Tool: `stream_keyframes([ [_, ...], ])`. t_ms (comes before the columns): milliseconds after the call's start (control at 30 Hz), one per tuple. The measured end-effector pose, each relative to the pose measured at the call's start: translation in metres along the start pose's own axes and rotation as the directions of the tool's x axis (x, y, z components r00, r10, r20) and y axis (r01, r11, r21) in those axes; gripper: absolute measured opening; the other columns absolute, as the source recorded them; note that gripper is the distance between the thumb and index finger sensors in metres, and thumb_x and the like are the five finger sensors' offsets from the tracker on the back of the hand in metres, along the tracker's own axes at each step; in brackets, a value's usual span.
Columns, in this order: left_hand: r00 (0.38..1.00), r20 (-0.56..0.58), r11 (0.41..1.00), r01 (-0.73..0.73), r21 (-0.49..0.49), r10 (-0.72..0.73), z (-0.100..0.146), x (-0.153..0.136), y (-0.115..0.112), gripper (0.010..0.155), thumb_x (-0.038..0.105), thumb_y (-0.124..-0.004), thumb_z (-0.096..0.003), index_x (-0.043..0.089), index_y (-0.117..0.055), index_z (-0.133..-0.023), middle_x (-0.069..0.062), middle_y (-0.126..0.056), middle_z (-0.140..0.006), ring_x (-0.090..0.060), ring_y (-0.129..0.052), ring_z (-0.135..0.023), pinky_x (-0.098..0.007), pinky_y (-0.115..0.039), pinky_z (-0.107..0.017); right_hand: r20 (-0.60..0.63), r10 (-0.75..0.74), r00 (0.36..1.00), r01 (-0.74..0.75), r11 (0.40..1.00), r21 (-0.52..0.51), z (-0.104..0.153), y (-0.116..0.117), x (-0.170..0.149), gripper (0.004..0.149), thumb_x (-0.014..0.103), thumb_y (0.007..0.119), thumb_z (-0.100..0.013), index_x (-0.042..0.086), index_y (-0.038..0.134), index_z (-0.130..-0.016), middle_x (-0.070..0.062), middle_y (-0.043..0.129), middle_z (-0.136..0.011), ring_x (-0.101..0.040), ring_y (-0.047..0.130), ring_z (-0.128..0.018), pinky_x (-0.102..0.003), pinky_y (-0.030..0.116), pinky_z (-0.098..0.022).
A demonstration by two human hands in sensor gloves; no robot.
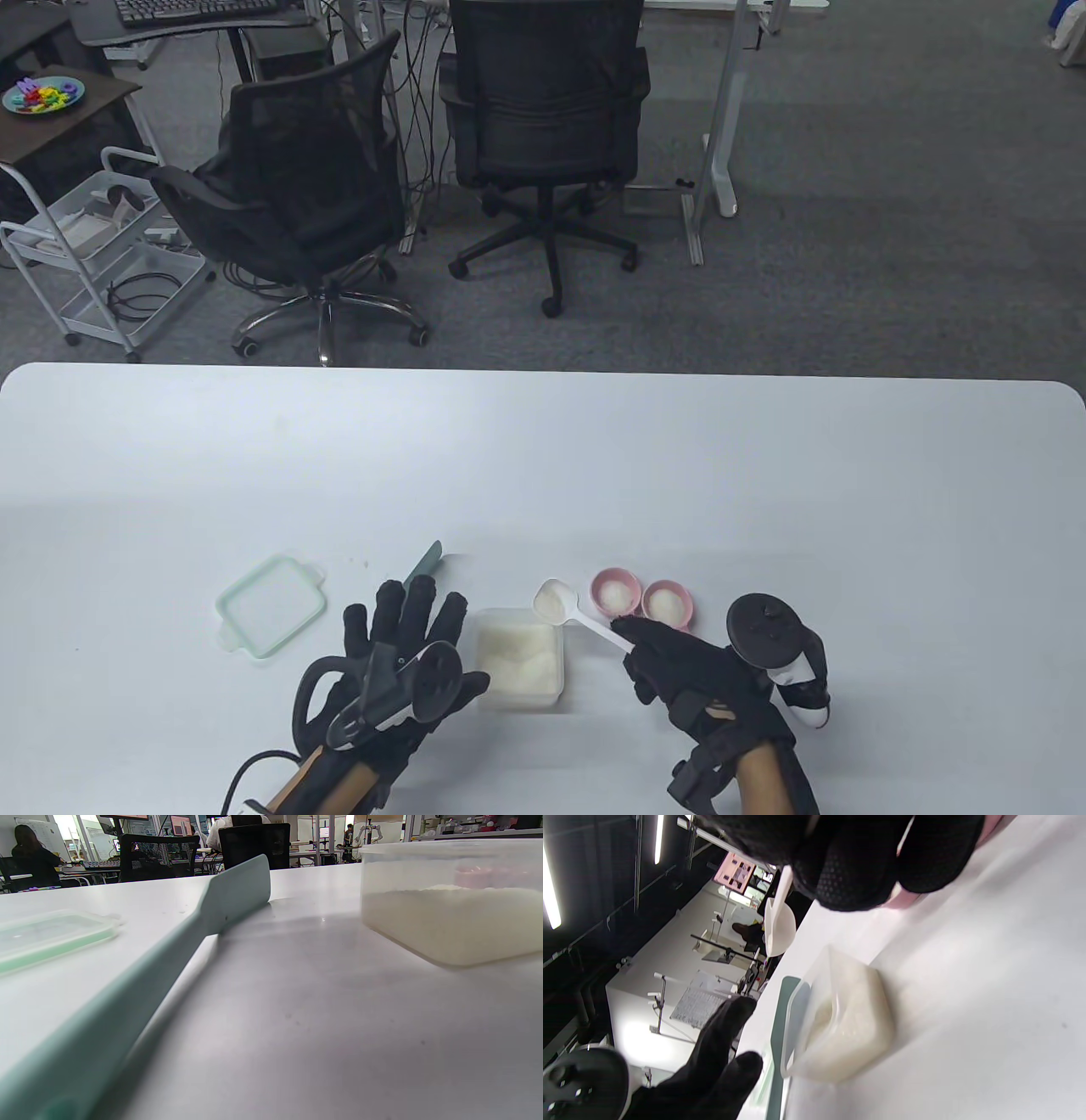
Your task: Scoop white sugar with coffee spoon and level it off using dessert spatula
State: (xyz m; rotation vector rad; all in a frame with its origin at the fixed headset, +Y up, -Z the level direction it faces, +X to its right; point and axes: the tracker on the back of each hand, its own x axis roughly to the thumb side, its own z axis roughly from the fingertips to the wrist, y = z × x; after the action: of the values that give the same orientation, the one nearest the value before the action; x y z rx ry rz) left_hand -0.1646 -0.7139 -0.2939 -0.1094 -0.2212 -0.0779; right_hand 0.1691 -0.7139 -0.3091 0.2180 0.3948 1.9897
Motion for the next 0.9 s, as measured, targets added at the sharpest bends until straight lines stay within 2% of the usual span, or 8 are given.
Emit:
stream_keyframes([
  [300,1.0,0.002,1.0,0.005,-0.014,-0.005,-0.001,0.0,-0.001,0.09,0.079,-0.051,-0.0485,0.038,-0.023,-0.123,-0.006,-0.015,-0.132,-0.047,-0.027,-0.124,-0.073,-0.031,-0.081,-0.091,-0.036,0.995,0.023,0.989,-0.147,0.005,-0.018,-0.014,0.051,0.022,0.066,-0.065,0.005,0.059,-0.112,-0.015,0.083,-0.087,-0.027,0.089,-0.063,-0.06,0.066,-0.068],
  [400,1.0,0.002,1.0,0.002,-0.011,-0.002,-0.001,0.001,-0.001,0.089,0.079,-0.051,-0.0488,0.038,-0.024,-0.123,-0.006,-0.016,-0.132,-0.047,-0.027,-0.124,-0.072,-0.031,-0.081,-0.147,0.002,0.989,-0.031,0.981,-0.193,0.007,-0.022,-0.019,0.051,0.022,0.066,-0.065,0.005,0.059,-0.112,-0.015,0.083,-0.087,-0.027,0.089,-0.063,-0.06,0.066,-0.068],
  [667,1.0,0.002,1.0,0.016,-0.022,-0.016,-0.001,0.001,-0.002,0.089,0.079,-0.051,-0.0489,0.038,-0.025,-0.123,-0.006,-0.016,-0.132,-0.047,-0.027,-0.124,-0.072,-0.031,-0.081,-0.254,0.078,0.964,-0.14,0.962,-0.233,0.007,-0.025,-0.025,0.051,0.021,0.066,-0.065,0.005,0.058,-0.112,-0.015,0.082,-0.087,-0.028,0.088,-0.064,-0.061,0.065,-0.069],
  [900,1.0,0.003,0.999,0.021,-0.03,-0.02,-0.001,0.002,-0.002,0.089,0.079,-0.051,-0.0488,0.038,-0.025,-0.123,-0.006,-0.016,-0.132,-0.047,-0.027,-0.124,-0.072,-0.031,-0.081,-0.277,0.138,0.951,-0.204,0.953,-0.223,0.006,-0.022,-0.022,0.051,0.021,0.067,-0.065,0.005,0.058,-0.113,-0.015,0.081,-0.088,-0.028,0.088,-0.064,-0.061,0.064,-0.069],
])
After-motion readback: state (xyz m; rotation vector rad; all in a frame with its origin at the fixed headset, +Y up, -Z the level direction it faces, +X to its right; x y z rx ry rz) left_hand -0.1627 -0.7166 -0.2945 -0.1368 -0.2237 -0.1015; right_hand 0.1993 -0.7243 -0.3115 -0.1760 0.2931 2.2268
